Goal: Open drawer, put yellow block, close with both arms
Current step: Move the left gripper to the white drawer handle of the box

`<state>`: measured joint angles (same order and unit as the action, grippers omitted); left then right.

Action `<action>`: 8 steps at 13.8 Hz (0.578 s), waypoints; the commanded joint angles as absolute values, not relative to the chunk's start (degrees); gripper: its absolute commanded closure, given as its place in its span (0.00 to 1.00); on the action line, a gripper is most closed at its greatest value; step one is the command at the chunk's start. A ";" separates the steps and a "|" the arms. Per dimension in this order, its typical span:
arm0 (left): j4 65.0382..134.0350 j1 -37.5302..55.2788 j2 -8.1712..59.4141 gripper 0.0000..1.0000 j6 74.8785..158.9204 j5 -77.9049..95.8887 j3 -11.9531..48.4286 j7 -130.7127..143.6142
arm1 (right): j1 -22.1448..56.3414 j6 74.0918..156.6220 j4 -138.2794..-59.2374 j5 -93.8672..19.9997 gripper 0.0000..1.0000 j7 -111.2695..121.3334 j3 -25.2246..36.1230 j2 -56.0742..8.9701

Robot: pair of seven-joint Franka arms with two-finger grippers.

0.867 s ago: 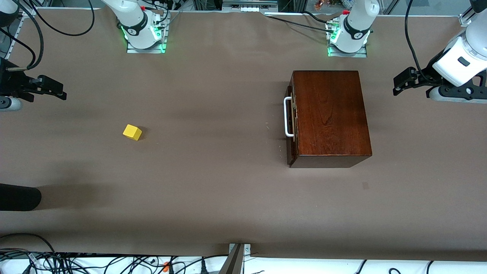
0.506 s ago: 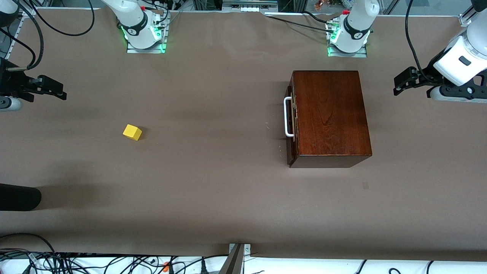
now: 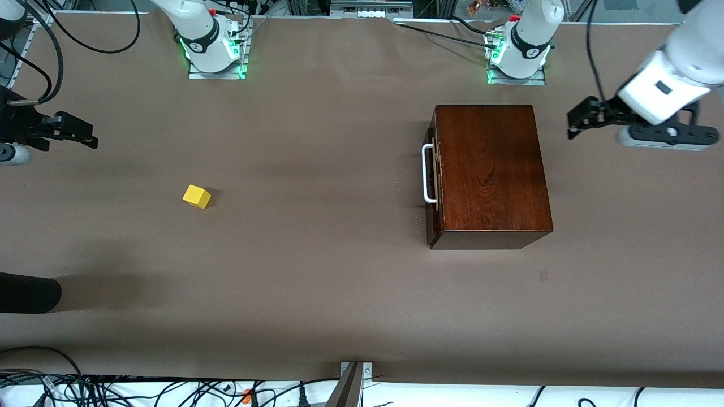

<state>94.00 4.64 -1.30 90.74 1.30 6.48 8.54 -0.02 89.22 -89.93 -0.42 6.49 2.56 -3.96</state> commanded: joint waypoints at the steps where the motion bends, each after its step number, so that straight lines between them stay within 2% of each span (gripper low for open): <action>1: 92.46 5.10 -0.53 0.00 90.44 1.76 12.63 16.23 | -0.97 88.07 -88.51 -0.53 0.00 6.68 2.11 -4.48; 4: 90.80 5.36 1.40 0.00 90.44 -1.49 22.99 29.40 | -0.97 88.07 -88.51 -0.53 0.00 6.68 2.11 -4.48; 8: 86.14 7.28 8.94 0.00 90.35 -7.97 36.36 46.89 | -0.97 88.07 -88.51 -0.53 0.00 6.68 2.11 -4.48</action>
<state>90.78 5.81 3.11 91.18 -3.43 31.89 39.89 -0.20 89.21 -89.92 -0.42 6.49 2.63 -3.98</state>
